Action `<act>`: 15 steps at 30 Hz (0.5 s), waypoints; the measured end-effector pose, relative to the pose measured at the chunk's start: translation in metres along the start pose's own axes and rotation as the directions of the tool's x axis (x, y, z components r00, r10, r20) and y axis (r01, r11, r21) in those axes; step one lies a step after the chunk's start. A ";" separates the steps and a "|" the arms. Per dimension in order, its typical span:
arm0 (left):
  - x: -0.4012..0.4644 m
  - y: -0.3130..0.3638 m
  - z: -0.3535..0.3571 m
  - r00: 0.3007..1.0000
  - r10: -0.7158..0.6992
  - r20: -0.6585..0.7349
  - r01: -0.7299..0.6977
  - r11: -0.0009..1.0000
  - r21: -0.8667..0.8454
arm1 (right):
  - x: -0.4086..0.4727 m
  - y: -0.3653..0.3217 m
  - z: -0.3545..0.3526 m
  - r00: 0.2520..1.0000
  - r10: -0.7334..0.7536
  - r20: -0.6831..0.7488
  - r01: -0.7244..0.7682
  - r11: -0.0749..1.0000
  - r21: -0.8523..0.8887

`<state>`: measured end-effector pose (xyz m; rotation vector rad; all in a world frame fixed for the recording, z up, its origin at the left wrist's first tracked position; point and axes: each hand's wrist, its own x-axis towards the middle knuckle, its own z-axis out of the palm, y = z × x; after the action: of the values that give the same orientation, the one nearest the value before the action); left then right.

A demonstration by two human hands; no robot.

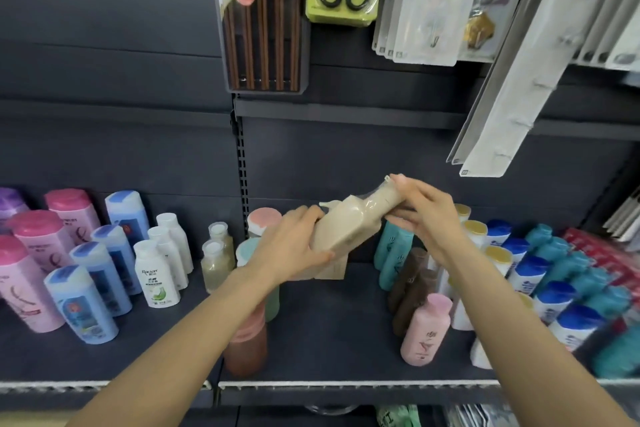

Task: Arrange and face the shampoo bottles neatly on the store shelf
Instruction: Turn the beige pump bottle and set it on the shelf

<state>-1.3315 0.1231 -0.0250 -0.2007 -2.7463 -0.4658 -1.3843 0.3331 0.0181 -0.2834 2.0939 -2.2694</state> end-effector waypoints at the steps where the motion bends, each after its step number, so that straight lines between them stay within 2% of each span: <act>1: 0.001 0.002 -0.002 1.000 0.021 -0.012 -0.020 0.997 0.074 | -0.001 -0.004 -0.002 0.999 0.050 -0.011 -0.050 0.999 0.004; 5: 0.002 0.007 -0.002 0.998 0.056 -0.015 -0.051 0.971 0.233 | 0.002 -0.008 -0.002 0.984 0.165 -0.066 -0.171 0.980 -0.100; 9: -0.003 0.010 0.000 0.993 0.094 -0.071 -0.067 0.946 0.318 | 0.003 -0.010 -0.001 0.976 0.179 -0.121 -0.179 0.984 0.005; 12: -0.002 0.007 -0.001 0.994 0.079 -0.070 -0.063 0.975 0.211 | 0.001 -0.015 0.005 0.980 0.127 -0.151 -0.117 0.991 0.071; 15: 0.004 -0.001 -0.004 0.998 0.014 0.064 -0.005 0.991 -0.135 | 0.002 -0.019 0.009 0.992 0.038 -0.121 -0.036 0.999 0.019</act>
<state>-1.3344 0.1206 -0.0202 -0.2665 -2.7771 -0.6534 -1.3834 0.3255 0.0378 -0.1073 2.1157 -2.3375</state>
